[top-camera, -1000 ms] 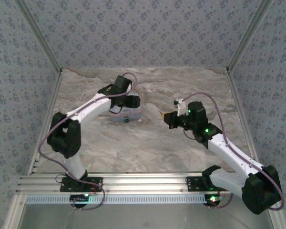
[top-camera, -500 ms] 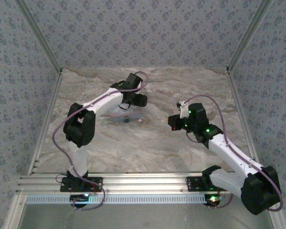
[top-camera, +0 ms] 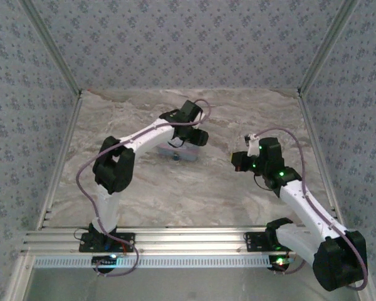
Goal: Unlock the padlock with the key
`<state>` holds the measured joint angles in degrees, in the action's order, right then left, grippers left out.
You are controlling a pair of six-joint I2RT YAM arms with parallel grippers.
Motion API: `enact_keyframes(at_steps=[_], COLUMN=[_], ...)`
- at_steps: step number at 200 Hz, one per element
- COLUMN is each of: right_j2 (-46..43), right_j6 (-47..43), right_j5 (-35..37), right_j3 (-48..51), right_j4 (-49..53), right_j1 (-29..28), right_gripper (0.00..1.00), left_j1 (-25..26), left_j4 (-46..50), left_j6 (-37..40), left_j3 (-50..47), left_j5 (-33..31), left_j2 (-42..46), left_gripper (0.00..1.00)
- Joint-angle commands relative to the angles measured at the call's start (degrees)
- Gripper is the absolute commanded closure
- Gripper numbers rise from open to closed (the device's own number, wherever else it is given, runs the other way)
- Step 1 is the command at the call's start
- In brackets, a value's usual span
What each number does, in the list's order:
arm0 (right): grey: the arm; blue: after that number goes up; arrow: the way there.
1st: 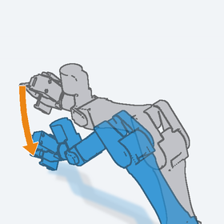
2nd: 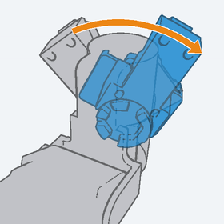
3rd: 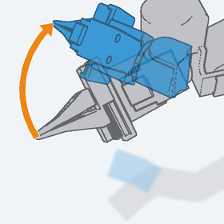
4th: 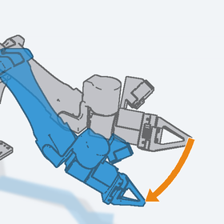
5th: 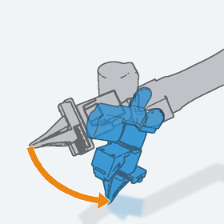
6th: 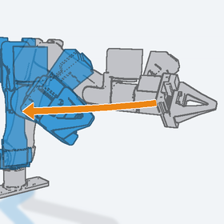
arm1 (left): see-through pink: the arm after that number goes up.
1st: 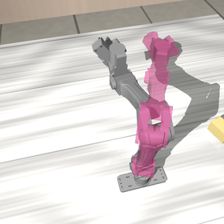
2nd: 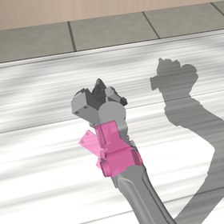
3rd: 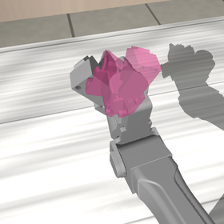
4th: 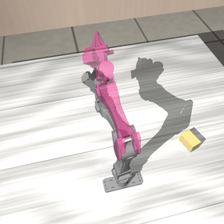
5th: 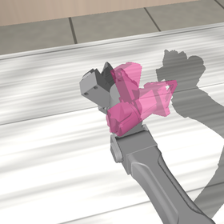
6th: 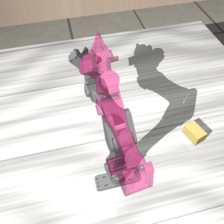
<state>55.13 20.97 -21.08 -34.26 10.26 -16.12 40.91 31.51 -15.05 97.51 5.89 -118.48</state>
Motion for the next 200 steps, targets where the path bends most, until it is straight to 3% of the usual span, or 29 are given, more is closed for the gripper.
enact_keyframes(at_steps=[1, 36, 69, 93, 150, 177, 200], right_j2=[-0.86, -0.35, 1.41, 4.72, 18.71, 26.48, 33.25], right_j6=[0.03, 0.51, 2.26, 3.3, 7.8, 9.56, 10.6], right_j5=[-1.48, -1.98, -3.02, -3.68, -6.11, -6.77, -7.45], right_j3=[0.66, 0.9, 1.11, 0.26, -5.62, -10.45, -15.03], right_j4=[1.24, 0.42, -2.89, -6.32, -19.1, -23.45, -25.03], right_j1=[0.49, 0.59, -0.13, -2.15, -8.69, -11.21, -12.1], right_gripper=[1.0, 1.0, 1.0, 1.0, 1.0, 1.0, 1.0], left_j1=[0.93, 0.91, 0.21, -2.33, -8.54, -9.86, -11.11], left_j4=[2.32, 3.21, -0.37, -6.11, -27.17, -36.24, -39.7], left_j6=[0.12, 0.61, 1.29, 0.53, -2.45, -3.25, -4.14], left_j3=[1.08, 3.5, -1.7, -12.05, -46.85, -58.85, -62.73], left_j5=[3.57, 3.71, 2.58, 2.33, 4.44, 5.83, 9.38], left_j2=[-1.67, 0.31, 9.93, 19.98, 45.03, 50.23, 49.44], left_gripper=[0.4, 0.37, 0.3, 0.26, 0.16, 0.15, 0.15])
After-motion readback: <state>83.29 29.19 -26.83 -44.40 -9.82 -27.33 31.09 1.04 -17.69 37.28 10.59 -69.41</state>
